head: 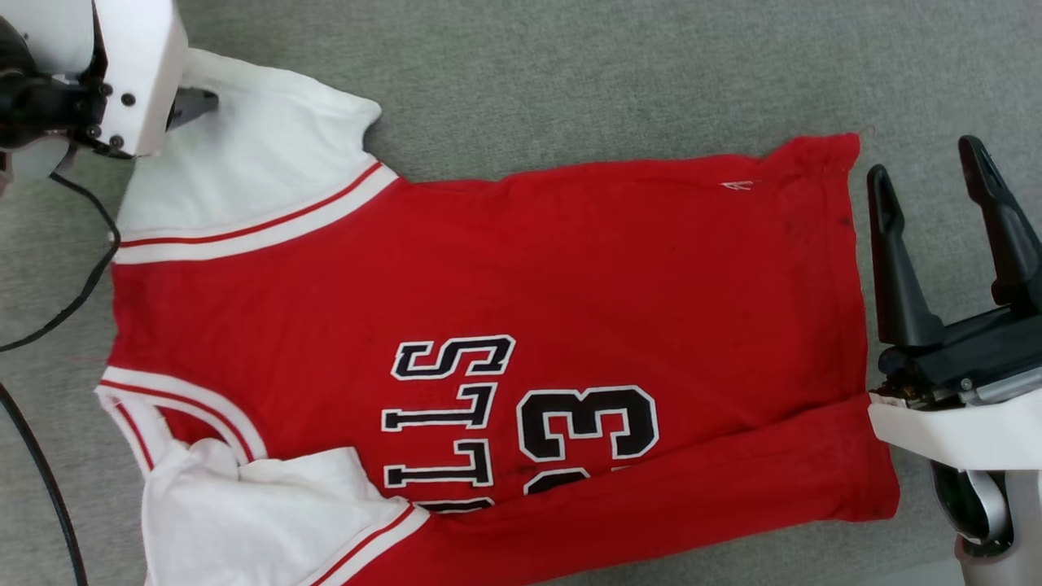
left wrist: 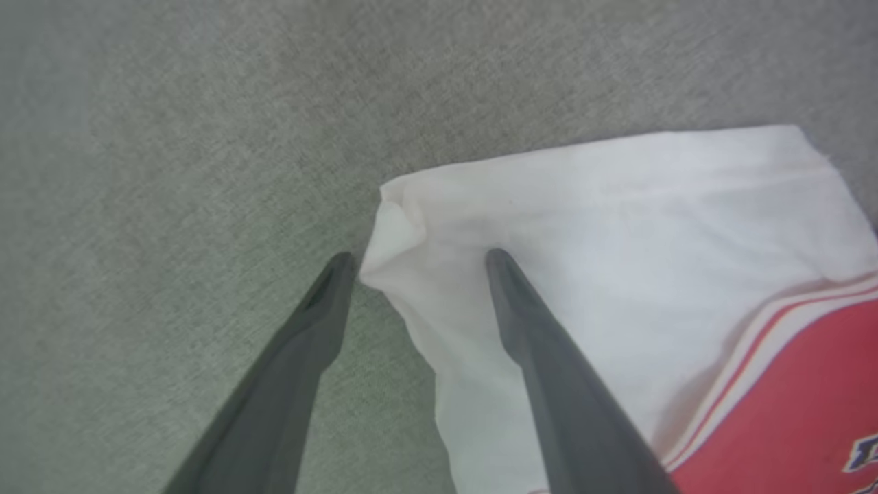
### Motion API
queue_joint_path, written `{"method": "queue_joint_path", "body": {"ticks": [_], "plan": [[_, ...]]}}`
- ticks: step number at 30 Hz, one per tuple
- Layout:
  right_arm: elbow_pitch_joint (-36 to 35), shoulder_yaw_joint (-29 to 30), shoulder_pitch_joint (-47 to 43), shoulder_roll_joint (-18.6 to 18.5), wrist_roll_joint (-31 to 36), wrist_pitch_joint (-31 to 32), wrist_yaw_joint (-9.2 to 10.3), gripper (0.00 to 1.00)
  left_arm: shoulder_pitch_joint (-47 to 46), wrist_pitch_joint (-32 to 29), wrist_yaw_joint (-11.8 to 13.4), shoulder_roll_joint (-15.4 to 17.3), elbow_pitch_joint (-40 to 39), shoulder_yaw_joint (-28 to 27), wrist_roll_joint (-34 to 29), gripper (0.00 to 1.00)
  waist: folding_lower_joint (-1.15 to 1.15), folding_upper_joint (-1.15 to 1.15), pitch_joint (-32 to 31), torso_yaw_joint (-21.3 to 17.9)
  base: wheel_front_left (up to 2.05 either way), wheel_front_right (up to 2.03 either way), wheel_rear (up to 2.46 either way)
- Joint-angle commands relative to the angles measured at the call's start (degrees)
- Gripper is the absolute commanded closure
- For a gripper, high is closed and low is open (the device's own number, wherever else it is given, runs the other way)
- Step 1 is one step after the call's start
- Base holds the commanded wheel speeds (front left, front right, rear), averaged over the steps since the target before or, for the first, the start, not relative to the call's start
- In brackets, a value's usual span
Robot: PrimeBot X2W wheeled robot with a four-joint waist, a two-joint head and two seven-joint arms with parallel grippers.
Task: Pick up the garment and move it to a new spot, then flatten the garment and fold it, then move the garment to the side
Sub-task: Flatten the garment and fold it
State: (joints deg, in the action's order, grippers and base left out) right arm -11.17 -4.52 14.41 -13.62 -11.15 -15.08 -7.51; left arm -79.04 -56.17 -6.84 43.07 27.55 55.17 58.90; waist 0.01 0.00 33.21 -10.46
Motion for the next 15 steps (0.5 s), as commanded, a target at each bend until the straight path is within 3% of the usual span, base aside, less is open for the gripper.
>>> {"method": "queue_joint_path", "body": {"ticks": [1,4,5,6,7,13,15], "plan": [[0.15,-0.22,0.73,0.30,-0.10,-0.10,0.04,0.00,-0.51,-0.16,-0.15,-0.05,0.42,0.29,-0.19,0.00,-0.01,0.00,0.79,-0.80,0.00,0.00,0.00],[0.62,-0.51,1.16,0.29,-0.17,-0.09,0.04,0.00,0.83,-0.64,-0.34,-0.28,1.78,2.17,-0.70,0.00,-0.01,0.00,1.02,-1.13,0.00,0.00,0.00],[0.80,-0.52,1.31,0.22,-0.25,-0.09,0.04,0.00,1.22,-0.74,-0.42,-0.27,2.01,2.88,-0.99,0.15,-0.01,0.00,0.99,-1.16,0.00,0.00,0.00],[0.95,-0.49,1.52,0.17,-0.31,-0.10,0.04,0.00,1.44,-0.89,-0.46,-0.13,2.11,3.77,-1.30,0.88,-0.01,0.00,0.91,-1.17,0.00,0.00,0.00],[1.21,-0.50,1.74,0.09,-0.42,-0.10,0.04,0.00,1.76,-1.03,-0.48,0.06,2.24,4.31,-1.07,1.00,-0.01,0.00,0.76,-1.19,0.00,0.00,0.00],[1.89,0.90,3.29,-1.97,0.32,-0.10,0.04,0.00,1.63,2.73,-0.57,0.09,0.37,5.66,0.19,1.00,-0.01,0.00,-1.94,-0.12,0.00,0.00,0.00],[1.28,1.00,4.84,-4.61,2.51,-0.10,0.04,0.00,1.45,4.83,-0.58,-0.28,-0.15,5.19,1.59,1.00,-0.01,0.00,-3.39,0.56,0.00,0.00,0.00]]}}
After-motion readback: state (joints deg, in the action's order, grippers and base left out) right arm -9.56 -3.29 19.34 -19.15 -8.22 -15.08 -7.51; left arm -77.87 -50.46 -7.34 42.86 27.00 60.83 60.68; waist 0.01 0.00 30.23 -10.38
